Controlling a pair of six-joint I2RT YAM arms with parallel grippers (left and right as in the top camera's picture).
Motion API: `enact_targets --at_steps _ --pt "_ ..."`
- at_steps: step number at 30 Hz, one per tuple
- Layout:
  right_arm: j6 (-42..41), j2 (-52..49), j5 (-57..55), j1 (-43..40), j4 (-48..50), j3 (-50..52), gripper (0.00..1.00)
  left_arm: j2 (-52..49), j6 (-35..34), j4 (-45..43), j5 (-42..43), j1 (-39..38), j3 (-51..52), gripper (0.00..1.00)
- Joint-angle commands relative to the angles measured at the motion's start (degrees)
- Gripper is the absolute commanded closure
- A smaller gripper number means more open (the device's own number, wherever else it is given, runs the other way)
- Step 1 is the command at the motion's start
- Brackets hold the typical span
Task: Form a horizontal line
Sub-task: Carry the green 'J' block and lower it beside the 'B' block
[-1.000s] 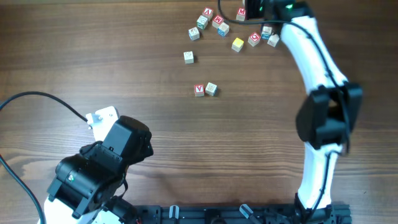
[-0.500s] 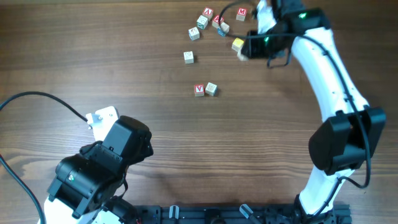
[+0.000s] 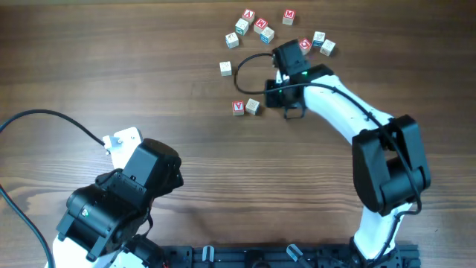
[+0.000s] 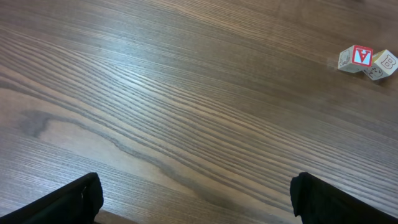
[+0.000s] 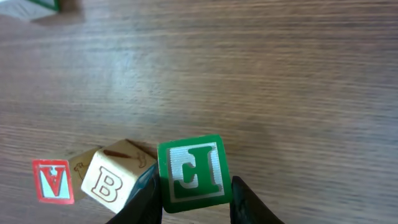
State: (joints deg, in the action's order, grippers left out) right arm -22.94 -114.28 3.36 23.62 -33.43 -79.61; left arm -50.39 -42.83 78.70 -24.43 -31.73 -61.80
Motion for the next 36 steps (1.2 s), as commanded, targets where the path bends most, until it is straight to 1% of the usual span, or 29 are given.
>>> enact_targets --at_steps 1,2,4,6,9,13,15,16,18,19,22,25,26,27,28,29,30,31,34,36 --pt "-1.27 -0.61 -11.67 2.71 -0.79 0.63 0.78 0.04 -1.16 0.02 -0.94 0.11 0.11 0.0" --pt "-1.44 -0.81 -14.36 2.99 -1.36 0.83 0.78 0.04 -1.16 0.02 -0.94 0.11 0.11 0.0" --pt "-3.41 -0.81 -15.1 2.99 -1.27 1.99 0.77 0.04 -1.16 0.02 -0.94 0.11 0.11 0.0" --pt "-6.36 -0.83 -14.86 2.99 -0.83 3.85 0.72 0.04 -1.16 0.02 -0.94 0.11 0.11 0.0" --pt "-7.26 -0.92 -10.58 2.99 1.66 7.41 0.72 0.04 -1.16 0.02 -0.94 0.11 0.11 0.0" --pt "-7.04 -0.77 -5.29 2.99 1.84 8.2 0.71 0.04 -1.16 0.02 -0.94 0.11 0.11 0.0" --pt "-7.08 0.37 -4.72 2.99 -0.26 7.85 0.64 0.04 -1.16 0.02 -0.94 0.11 0.11 0.0" --pt "-7.1 1.27 -4.68 2.99 -1.22 7.61 0.57 0.04 -1.16 0.02 -0.94 0.11 0.11 0.0" --pt "-7.06 4.0 -4.72 2.99 -3.28 6.82 0.51 0.04 -1.16 0.02 -0.94 0.11 0.11 0.0" --pt "-7.04 8.68 -4.74 2.99 -3.89 6.38 0.33 0.04 -1.16 0.02 -0.94 0.11 0.11 0.0" --pt "-7.1 13.62 -4.7 2.99 -3.96 6.38 0.32 0.04 -1.16 0.02 -0.94 0.11 0.11 0.0" --pt "-7.3 15.04 -4.15 2.99 -3.93 6.38 0.29 0.04 -1.16 0.02 -0.94 0.11 0.11 0.0" --pt "-7.34 14.99 -2.49 2.99 -4.02 6.43 0.29 0.04 -1.16 0.02 -0.94 0.11 0.11 0.0" --pt "-8.94 14.97 0.13 2.99 -4.15 6.47 0.29 0.04 -1.16 0.02 -0.94 0.11 0.11 0.0" --pt "-12.87 14.97 3.67 2.99 -4.02 6.45 0.29 0.04 -1.16 0.02 -0.94 0.11 0.11 0.0" --pt "-16.17 14.97 4.5 2.99 -3.87 6.45 0.29 0.04 -1.16 0.02 -0.94 0.11 0.11 0.0" --pt "-20.15 14.97 4.48 2.99 -3.37 6.47 0.36 0.04 -1.16 0.02 -0.94 0.11 0.11 0.0" --pt "-21.59 14.97 4.5 2.99 -2.32 6.47 0.4 0.04 -1.16 0.02 -0.94 0.11 0.11 0.0" --pt "-22.23 14.95 4.68 3.02 3.08 6.45 0.39 0.04 -1.16 0.02 -0.94 0.11 0.11 0.0" --pt "-23.34 14.51 3.87 3.02 4.04 6.47 0.34 0.04 -1.16 0.02 -0.94 0.11 0.11 0.0"
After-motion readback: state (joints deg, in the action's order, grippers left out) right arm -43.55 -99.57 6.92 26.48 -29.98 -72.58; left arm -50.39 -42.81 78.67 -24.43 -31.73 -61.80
